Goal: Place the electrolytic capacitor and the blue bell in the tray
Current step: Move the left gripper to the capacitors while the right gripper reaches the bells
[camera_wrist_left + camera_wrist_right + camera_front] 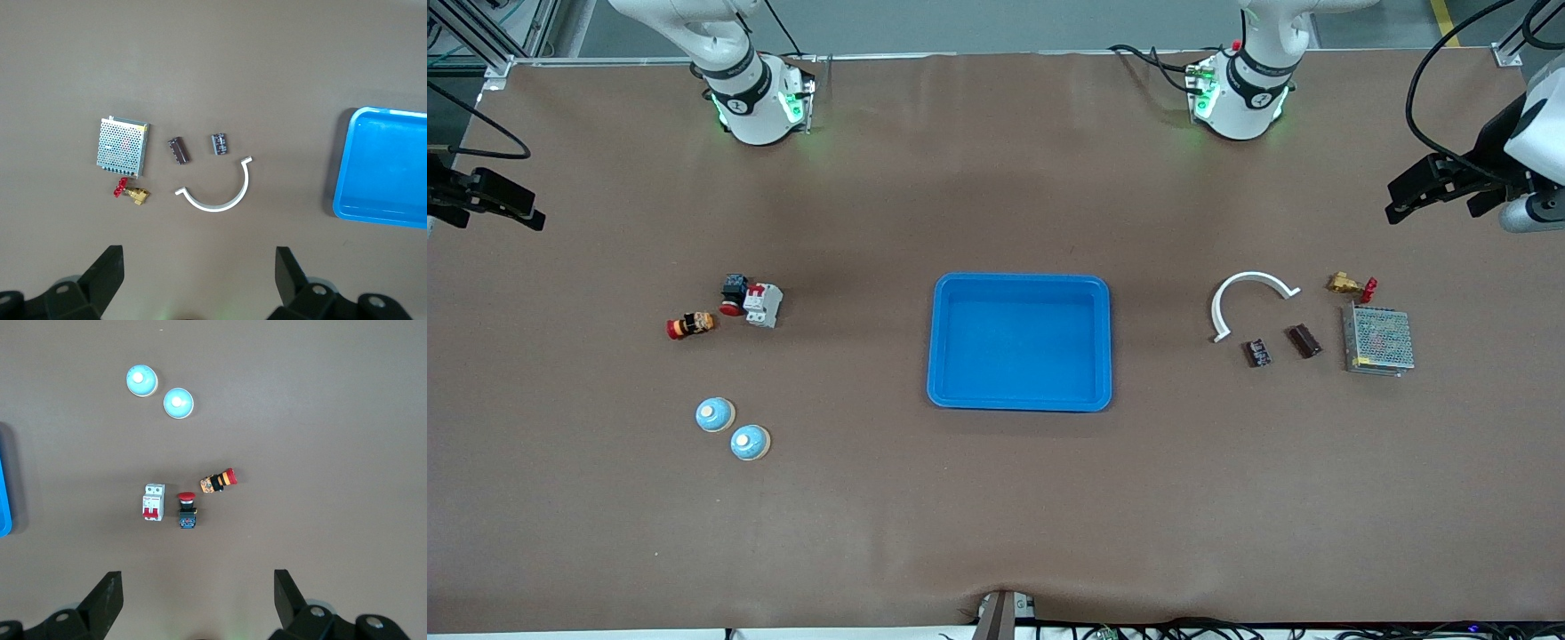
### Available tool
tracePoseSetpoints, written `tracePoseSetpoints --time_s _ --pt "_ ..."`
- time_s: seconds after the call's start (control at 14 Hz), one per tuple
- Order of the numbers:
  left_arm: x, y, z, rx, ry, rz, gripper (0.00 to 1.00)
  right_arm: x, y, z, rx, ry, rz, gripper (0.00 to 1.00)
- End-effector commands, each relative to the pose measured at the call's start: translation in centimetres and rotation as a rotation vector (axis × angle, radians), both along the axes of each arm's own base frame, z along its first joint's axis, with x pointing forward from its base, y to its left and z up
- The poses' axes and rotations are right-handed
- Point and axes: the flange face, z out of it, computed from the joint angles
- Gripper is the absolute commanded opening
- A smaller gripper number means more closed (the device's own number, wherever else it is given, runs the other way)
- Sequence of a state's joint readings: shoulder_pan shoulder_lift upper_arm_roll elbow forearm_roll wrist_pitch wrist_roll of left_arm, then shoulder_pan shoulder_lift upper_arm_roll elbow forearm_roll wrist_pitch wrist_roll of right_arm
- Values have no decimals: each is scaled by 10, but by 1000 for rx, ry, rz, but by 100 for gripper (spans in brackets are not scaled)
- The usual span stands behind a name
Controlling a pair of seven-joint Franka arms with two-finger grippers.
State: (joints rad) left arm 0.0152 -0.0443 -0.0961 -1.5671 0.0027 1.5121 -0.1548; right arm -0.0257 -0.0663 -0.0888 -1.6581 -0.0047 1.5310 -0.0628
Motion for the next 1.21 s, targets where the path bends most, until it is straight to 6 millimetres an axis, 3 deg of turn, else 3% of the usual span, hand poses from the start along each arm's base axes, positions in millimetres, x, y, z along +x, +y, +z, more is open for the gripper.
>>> tracePoseSetpoints --time_s 0.0,0.14,0.57,0.86,1.0,1.14 --pt "-2 1 5 16 2 -11 100 2 -1 10 -1 -10 -16 100" --pt "0 3 9 16 -7 -7 100 2 -3 13 -1 -16 -17 100" --pt "18 5 -35 14 42 7 100 2 -2 13 0 -18 -14 100" --pt "23 22 -109 33 9 31 100 4 5 11 -1 -13 4 100" --pt "21 31 -148 30 -22 52 100 13 24 0 -11 3 35 100" --pt "20 32 -186 27 -41 103 100 16 29 -4 -11 7 52 100"
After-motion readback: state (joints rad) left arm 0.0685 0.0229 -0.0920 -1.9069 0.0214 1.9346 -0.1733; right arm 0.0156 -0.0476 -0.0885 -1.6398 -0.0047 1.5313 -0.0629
